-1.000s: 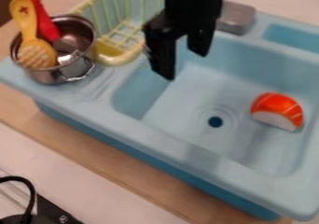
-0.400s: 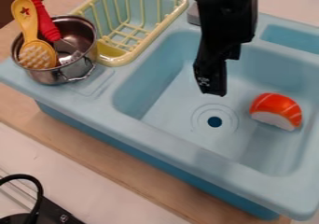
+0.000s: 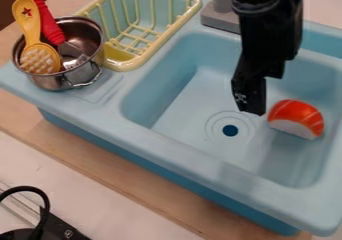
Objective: Put the sushi in the left side of the sink.
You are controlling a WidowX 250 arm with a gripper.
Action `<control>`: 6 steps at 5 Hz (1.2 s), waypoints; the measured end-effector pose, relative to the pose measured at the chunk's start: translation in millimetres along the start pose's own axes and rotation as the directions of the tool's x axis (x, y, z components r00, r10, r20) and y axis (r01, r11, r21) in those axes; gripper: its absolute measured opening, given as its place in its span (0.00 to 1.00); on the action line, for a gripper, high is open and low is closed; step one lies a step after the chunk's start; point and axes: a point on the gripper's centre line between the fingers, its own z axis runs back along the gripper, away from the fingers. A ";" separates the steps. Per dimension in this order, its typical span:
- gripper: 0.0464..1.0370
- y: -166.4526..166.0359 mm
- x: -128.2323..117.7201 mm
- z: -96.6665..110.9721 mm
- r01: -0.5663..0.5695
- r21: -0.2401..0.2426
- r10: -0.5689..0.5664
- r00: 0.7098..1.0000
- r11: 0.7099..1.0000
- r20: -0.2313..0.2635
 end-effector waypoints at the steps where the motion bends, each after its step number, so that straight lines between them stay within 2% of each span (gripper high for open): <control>1: 0.96 2.0 9.4 -9.2 0.060 0.009 -0.060 0.998 0.998 0.014; 2: 0.96 14.3 15.8 -16.2 0.078 0.044 -0.078 0.997 0.996 0.001; 3: 0.96 19.1 17.9 -16.9 0.057 0.046 -0.057 0.998 0.997 0.002; 5: 0.96 16.7 26.3 -34.0 0.062 -0.059 -0.065 0.997 0.996 -0.041; 6: 0.96 13.2 29.7 -35.2 0.073 -0.071 -0.077 0.996 0.995 -0.053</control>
